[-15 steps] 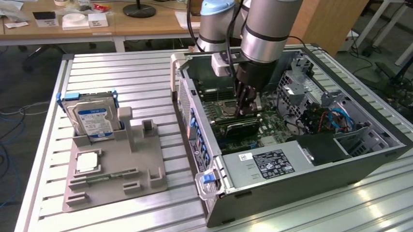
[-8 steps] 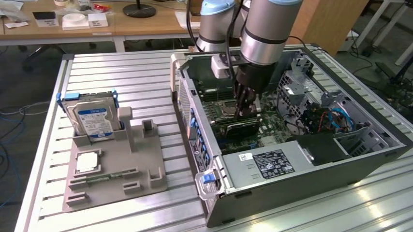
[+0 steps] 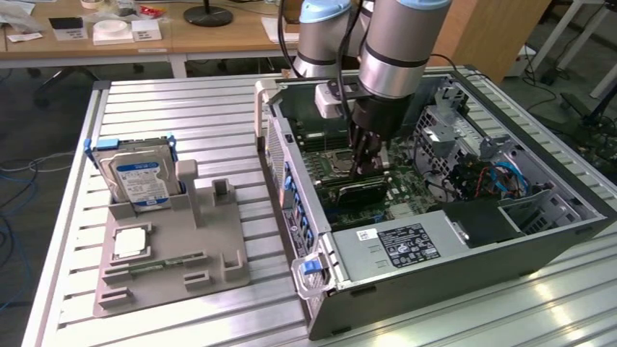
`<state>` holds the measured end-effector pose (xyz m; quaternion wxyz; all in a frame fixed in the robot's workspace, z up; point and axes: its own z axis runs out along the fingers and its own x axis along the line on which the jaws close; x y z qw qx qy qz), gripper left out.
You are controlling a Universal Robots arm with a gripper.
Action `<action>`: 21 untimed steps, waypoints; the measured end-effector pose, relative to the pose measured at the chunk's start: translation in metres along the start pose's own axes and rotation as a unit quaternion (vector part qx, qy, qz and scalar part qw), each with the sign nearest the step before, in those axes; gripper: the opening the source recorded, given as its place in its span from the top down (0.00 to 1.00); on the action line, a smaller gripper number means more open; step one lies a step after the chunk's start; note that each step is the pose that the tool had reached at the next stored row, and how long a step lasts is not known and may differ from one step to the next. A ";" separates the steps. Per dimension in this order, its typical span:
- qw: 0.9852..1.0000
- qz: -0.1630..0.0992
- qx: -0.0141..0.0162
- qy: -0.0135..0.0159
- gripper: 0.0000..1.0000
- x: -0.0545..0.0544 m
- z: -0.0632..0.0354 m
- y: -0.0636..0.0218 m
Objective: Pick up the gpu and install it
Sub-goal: 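Press down on the gpu until it lock into place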
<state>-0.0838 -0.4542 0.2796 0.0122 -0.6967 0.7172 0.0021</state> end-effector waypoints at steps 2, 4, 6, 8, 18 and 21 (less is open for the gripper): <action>1.000 0.000 0.000 0.000 0.89 0.000 0.0015 0.0002; 1.000 0.000 0.000 0.000 0.89 0.000 0.0039 0.0004; 1.000 0.000 0.000 0.000 0.89 0.000 0.0057 0.0006; 1.000 0.000 0.000 0.000 0.89 0.000 0.0059 0.0006; 1.000 0.000 0.000 0.000 0.89 -0.001 0.0080 0.0007; 1.000 0.000 0.000 0.000 0.89 -0.001 0.0108 0.0012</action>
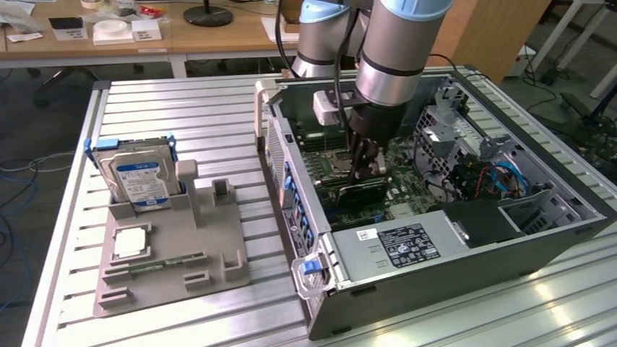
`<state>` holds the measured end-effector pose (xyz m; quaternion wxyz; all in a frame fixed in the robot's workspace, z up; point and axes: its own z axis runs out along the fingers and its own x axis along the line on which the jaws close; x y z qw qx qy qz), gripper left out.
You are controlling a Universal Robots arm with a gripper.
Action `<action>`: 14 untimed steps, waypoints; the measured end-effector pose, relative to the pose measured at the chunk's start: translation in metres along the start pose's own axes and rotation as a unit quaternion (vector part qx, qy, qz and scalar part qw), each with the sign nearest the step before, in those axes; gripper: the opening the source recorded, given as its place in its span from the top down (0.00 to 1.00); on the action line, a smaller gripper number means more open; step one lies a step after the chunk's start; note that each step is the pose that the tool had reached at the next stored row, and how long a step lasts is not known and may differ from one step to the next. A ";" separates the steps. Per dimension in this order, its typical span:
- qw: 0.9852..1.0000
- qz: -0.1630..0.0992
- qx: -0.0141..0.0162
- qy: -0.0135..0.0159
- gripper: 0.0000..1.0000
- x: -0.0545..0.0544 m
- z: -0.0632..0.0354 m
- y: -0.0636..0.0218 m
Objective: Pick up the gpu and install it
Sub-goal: 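Press down on the gpu until it lock into place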
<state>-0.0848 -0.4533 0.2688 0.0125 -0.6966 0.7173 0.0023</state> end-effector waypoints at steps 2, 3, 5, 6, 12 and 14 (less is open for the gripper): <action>1.000 0.000 0.000 0.000 0.89 0.001 0.0014 -0.0001; 1.000 0.000 0.000 0.000 0.89 0.001 0.0014 -0.0001; 1.000 0.000 0.000 0.000 0.89 0.001 0.0015 -0.0001; 1.000 0.000 0.000 0.000 0.89 0.001 0.0015 -0.0001; 1.000 0.000 0.000 0.000 0.89 0.000 0.0016 -0.0001; 1.000 0.000 0.000 0.000 0.89 0.000 0.0016 -0.0001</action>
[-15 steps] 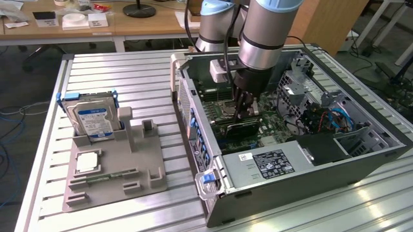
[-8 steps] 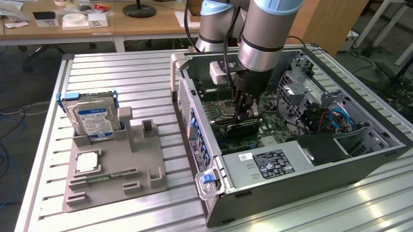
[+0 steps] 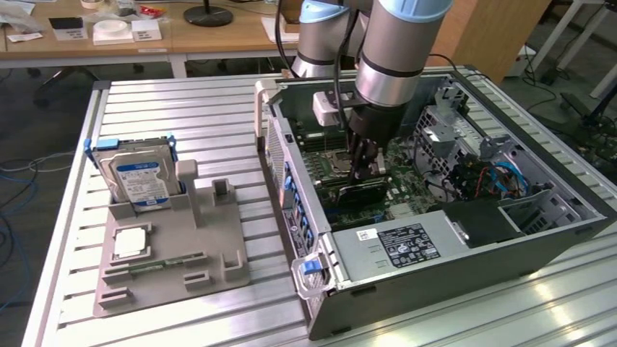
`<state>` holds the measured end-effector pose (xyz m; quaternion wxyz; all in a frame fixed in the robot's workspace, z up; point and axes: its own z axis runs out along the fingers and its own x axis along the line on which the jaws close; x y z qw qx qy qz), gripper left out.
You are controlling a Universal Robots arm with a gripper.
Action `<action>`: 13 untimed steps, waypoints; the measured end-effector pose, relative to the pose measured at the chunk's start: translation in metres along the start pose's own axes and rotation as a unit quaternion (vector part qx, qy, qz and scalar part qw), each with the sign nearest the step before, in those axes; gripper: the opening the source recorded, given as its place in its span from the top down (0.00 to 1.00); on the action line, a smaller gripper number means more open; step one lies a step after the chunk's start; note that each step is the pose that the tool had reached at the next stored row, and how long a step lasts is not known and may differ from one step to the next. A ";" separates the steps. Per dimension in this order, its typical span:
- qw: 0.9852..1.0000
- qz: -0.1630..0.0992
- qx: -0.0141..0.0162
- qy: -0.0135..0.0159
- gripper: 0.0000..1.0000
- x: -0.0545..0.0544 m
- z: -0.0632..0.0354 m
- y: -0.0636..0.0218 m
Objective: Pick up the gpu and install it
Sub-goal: 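Press down on the gpu until it lock into place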
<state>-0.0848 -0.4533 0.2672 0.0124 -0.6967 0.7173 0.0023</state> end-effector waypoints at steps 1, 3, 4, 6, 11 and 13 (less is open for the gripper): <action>1.000 0.000 0.000 0.000 0.89 0.000 0.0000 0.0000; 1.000 0.000 0.000 0.000 0.89 0.000 -0.0001 0.0000; 1.000 0.000 0.000 0.000 0.89 0.000 0.0000 0.0000; 1.000 0.000 0.000 0.000 0.89 -0.001 0.0000 0.0000; 1.000 0.000 0.000 0.000 0.89 -0.001 0.0000 0.0000; 1.000 0.000 0.000 0.000 0.89 -0.001 0.0004 0.0000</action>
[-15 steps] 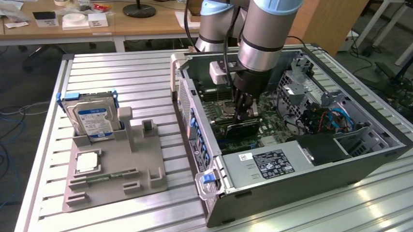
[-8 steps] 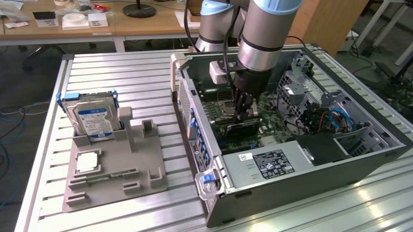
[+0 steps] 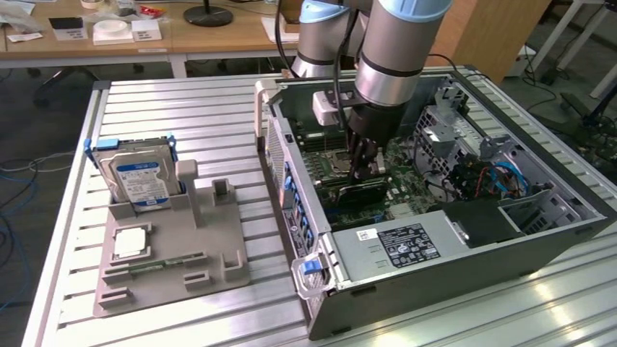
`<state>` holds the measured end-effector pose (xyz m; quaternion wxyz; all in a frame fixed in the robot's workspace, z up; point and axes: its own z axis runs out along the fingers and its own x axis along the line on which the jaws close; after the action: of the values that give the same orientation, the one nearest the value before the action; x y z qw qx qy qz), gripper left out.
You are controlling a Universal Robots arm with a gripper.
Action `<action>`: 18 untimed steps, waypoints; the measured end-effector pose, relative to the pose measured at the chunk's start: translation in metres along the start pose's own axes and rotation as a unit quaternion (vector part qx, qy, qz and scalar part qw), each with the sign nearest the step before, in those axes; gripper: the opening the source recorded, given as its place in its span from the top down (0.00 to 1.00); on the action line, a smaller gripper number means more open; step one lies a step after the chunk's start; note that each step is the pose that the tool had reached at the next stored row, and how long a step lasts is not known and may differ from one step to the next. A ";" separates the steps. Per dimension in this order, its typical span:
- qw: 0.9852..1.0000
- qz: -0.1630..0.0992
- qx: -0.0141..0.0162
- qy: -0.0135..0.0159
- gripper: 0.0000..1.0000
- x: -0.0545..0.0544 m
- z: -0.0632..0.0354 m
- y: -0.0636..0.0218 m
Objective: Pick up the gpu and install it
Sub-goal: 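Press down on the gpu until it lock into place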
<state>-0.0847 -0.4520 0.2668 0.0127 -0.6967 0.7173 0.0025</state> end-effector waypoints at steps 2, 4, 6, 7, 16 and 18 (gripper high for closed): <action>1.000 0.000 0.000 0.000 0.89 0.000 0.0008 0.0001; 1.000 0.000 0.000 0.000 0.89 0.000 0.0008 0.0001; 1.000 0.000 0.000 0.000 0.89 0.000 0.0009 0.0001; 1.000 0.000 0.000 0.000 0.89 0.000 0.0011 0.0001; 1.000 0.000 0.000 0.000 0.89 0.001 0.0025 0.0005; 1.000 0.000 0.000 0.000 0.89 0.001 0.0026 0.0005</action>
<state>-0.0852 -0.4530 0.2642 0.0126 -0.6966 0.7173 0.0025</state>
